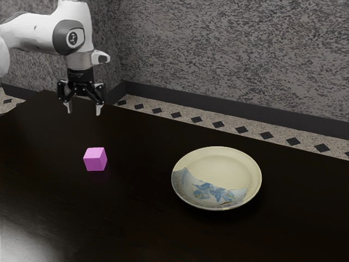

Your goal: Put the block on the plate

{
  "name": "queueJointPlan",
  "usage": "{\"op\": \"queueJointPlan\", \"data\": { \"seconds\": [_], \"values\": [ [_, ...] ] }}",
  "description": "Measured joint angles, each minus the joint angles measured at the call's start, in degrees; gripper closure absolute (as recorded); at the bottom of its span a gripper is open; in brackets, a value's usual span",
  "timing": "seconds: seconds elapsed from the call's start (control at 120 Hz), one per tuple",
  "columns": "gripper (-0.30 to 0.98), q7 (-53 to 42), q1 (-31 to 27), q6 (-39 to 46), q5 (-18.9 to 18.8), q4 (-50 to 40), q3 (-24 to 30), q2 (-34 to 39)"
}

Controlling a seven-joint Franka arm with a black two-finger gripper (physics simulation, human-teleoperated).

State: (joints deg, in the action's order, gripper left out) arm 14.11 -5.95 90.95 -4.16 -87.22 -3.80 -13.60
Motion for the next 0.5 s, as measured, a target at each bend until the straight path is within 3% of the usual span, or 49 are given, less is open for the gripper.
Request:
{"op": "queueJointPlan", "data": {
  "seconds": [0.5],
  "values": [
    [0.00,-5.00,-5.35,17.10,1.08,-4.14,0.55,-7.81]
  ]
}}
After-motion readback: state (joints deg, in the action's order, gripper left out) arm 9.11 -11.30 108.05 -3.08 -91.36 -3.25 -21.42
